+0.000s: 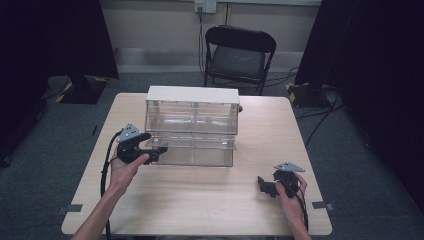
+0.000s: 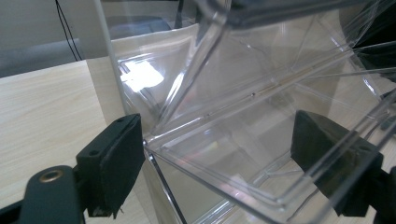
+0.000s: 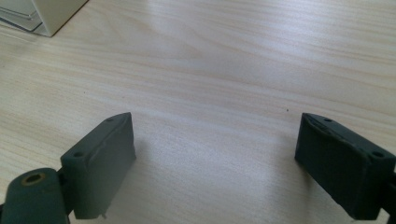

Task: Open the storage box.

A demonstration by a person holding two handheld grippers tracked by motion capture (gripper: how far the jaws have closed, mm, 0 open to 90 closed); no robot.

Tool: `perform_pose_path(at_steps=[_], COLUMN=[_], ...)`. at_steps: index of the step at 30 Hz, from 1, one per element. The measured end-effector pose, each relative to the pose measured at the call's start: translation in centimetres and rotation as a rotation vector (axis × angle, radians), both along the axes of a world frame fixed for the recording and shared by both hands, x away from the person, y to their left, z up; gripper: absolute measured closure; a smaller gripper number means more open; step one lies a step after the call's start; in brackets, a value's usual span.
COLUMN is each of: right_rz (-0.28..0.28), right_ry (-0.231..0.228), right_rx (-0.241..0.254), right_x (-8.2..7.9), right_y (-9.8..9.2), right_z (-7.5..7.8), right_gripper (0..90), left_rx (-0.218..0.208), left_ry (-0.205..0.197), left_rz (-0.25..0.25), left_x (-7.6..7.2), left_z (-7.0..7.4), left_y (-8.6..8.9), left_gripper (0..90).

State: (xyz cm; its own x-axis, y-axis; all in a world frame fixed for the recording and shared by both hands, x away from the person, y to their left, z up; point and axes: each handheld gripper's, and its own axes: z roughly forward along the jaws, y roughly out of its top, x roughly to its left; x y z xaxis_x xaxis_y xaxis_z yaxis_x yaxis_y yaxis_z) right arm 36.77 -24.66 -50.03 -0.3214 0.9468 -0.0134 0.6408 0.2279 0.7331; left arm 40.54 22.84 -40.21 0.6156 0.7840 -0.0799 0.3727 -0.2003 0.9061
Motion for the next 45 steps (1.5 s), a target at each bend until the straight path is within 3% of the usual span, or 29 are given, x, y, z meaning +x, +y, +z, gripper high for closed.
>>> perform_pose_path(at_steps=[30,42,45], right_rz=[0.0,0.0,0.0], right_ry=[0.0,0.0,0.0], right_rx=[0.0,0.0,0.0], right_x=[0.0,0.0,0.0], right_y=[0.0,0.0,0.0], right_z=[0.0,0.0,0.0], right_gripper=[11.3,11.3,11.3], left_rx=[-0.014,-0.05,-0.029], left_ry=[-0.014,-0.019,-0.027], left_rz=[0.0,0.0,0.003], left_x=[0.3,0.3,0.2], left_z=[0.7,1.3,1.6], left_y=[-0.1,0.0,0.0], left_gripper=[16.1,15.6,14.9])
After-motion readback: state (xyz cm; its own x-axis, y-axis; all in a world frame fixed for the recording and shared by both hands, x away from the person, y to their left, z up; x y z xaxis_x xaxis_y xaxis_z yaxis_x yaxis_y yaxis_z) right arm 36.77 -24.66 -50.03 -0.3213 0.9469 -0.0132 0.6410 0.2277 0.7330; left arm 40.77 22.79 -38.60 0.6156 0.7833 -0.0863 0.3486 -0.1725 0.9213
